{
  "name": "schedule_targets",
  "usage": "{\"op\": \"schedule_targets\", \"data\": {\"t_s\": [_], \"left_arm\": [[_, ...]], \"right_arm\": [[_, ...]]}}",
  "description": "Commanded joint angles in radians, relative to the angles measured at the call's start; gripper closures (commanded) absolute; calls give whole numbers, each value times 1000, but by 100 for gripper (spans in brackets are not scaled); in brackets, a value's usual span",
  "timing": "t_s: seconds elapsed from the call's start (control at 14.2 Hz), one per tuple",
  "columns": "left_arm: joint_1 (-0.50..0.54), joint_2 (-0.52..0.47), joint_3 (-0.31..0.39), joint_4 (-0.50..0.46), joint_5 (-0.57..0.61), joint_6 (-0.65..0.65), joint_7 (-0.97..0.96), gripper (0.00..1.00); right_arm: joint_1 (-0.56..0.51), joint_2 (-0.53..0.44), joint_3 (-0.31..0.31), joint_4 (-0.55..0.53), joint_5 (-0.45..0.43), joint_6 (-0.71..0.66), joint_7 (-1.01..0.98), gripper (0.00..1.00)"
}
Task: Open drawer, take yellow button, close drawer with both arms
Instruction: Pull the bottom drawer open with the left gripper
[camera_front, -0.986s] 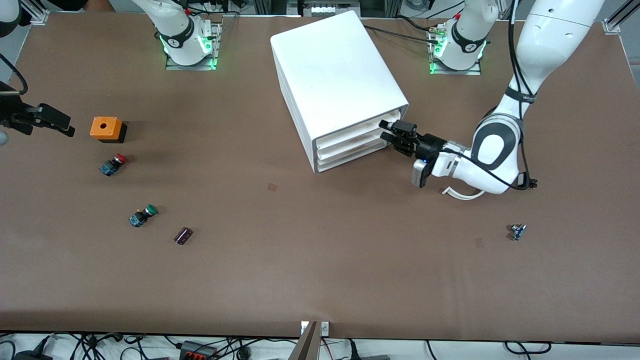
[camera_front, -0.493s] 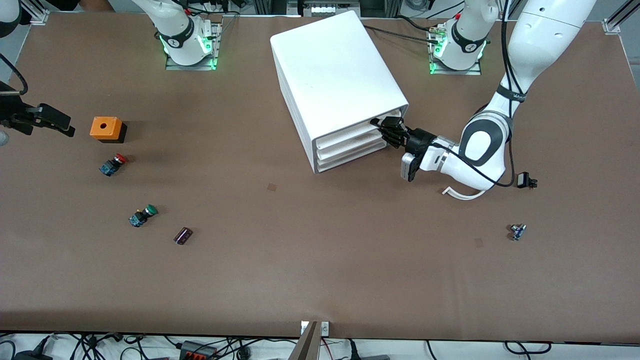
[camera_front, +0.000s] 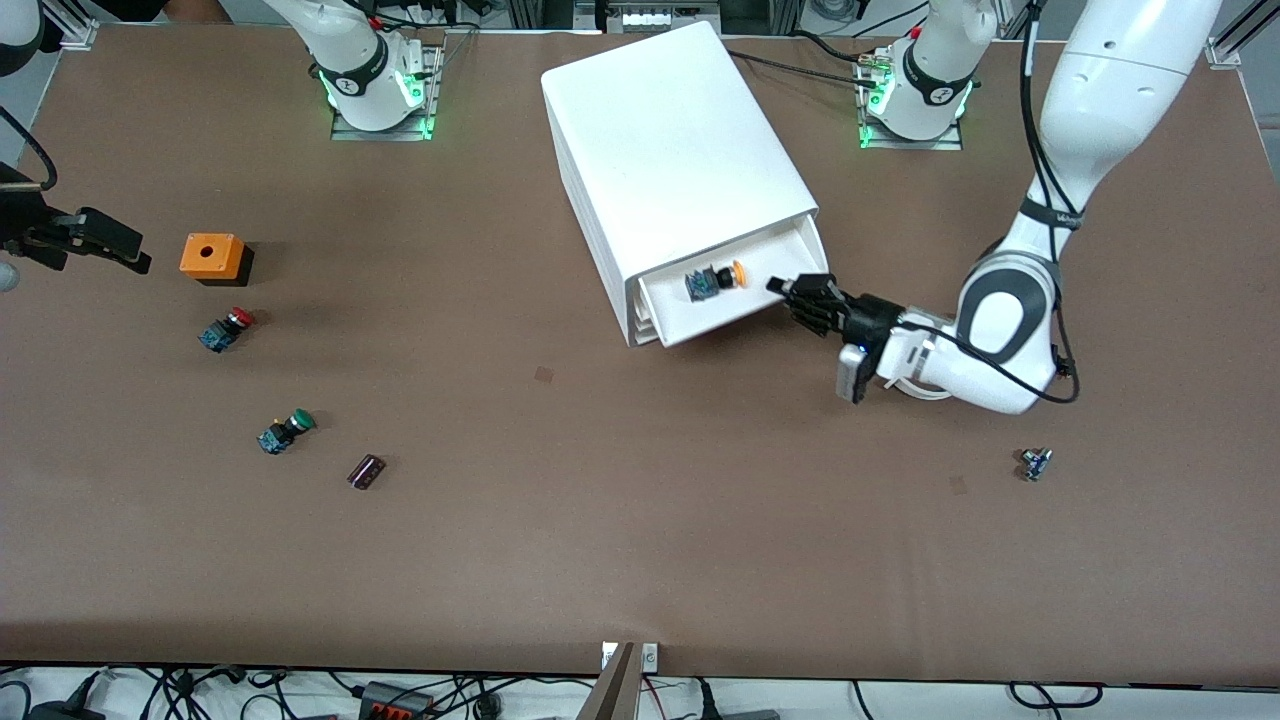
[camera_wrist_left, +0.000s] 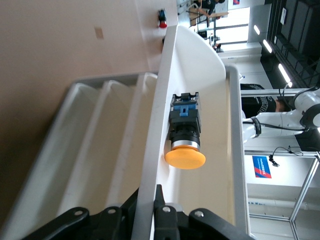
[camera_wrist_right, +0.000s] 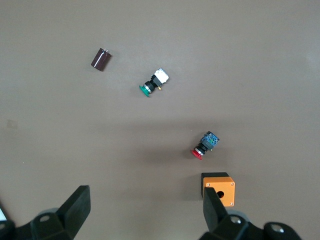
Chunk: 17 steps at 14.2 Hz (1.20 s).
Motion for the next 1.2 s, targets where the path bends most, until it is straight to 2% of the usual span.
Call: {"op": "schedule_targets", "data": {"t_s": [0.0,0.07,0.14,0.21,0.42,0.63,0.92,1.13], "left_arm": [[-9,86,38,159,107,41,9,94],[-9,87,38,184,136,41,8,90],[-9,86,38,190,139,41,6,78],[-9,87,38,189,138,41,8,2],[2,77,38,186,141,28,-12,0],[15,6,41,219,200,-28,-202,0],[17,-66,40,330,493,-66,-376,0],[15,-84,40,434,678,-71,-414,0]], "right_arm": [[1,0,9,-12,16,20,-21,0],[12,9,10,-11,18,25,-19,0],[27,14,10,-6,18,34,-9,0],[44,23,10,-3,16,42,-6,0],[92,63,10,24,42,43,-1,0],[136,112,10,72,84,42,-1,0],[237,181,10,139,82,43,153,0],[334,233,10,202,82,43,378,0]]}}
